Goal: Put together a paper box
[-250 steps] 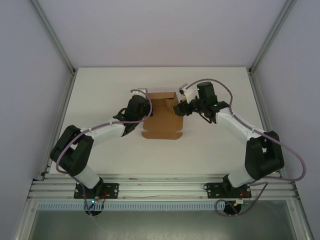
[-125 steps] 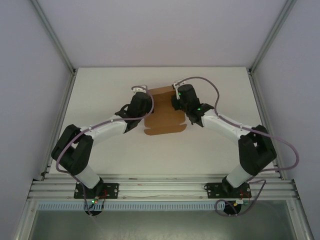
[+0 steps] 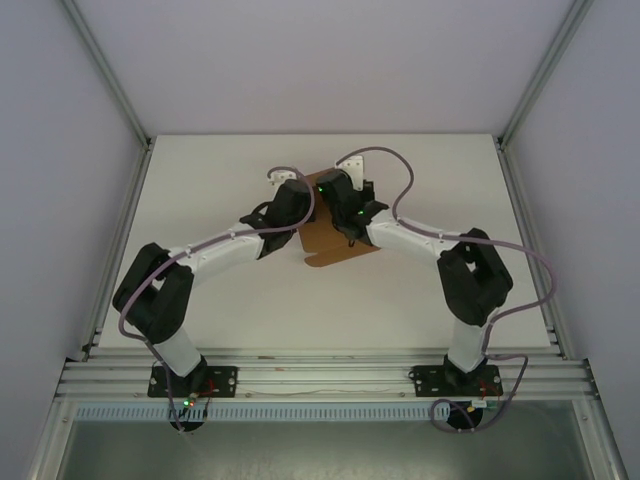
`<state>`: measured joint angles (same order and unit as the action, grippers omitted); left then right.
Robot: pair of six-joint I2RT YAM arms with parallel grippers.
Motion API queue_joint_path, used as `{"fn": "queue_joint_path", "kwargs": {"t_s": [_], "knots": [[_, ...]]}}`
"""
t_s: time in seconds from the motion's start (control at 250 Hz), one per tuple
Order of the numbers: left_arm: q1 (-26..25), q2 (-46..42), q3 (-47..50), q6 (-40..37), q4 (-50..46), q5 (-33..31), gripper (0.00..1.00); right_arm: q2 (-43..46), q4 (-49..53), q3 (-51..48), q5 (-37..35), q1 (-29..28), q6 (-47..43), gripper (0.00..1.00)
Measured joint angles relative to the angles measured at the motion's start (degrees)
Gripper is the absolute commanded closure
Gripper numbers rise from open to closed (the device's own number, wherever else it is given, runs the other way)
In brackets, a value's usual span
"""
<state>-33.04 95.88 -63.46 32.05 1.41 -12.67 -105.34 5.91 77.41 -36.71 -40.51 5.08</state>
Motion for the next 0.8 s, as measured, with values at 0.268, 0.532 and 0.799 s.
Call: {"fn": "queue_joint_path", "kwargs": {"t_s": [0.268,0.532,0.799], "knots": [[0.0,0.8,-0.2,1.6,-0.8,0.2,1.00,-1.7,0.9,1.1,-1.3,-0.4,0.0,1.00],[0.3,0.8,-0.2,1.4,-2.9,0.1,1.00,4.3,-7.5,-9.4,11.1,2.9,-3.0,0.27],[1.3,0.8,-0.3,1.1,-3.8,0.7,1.00,12.5,-11.9,-16.5,28.0,5.3,-6.6,0.00]]}}
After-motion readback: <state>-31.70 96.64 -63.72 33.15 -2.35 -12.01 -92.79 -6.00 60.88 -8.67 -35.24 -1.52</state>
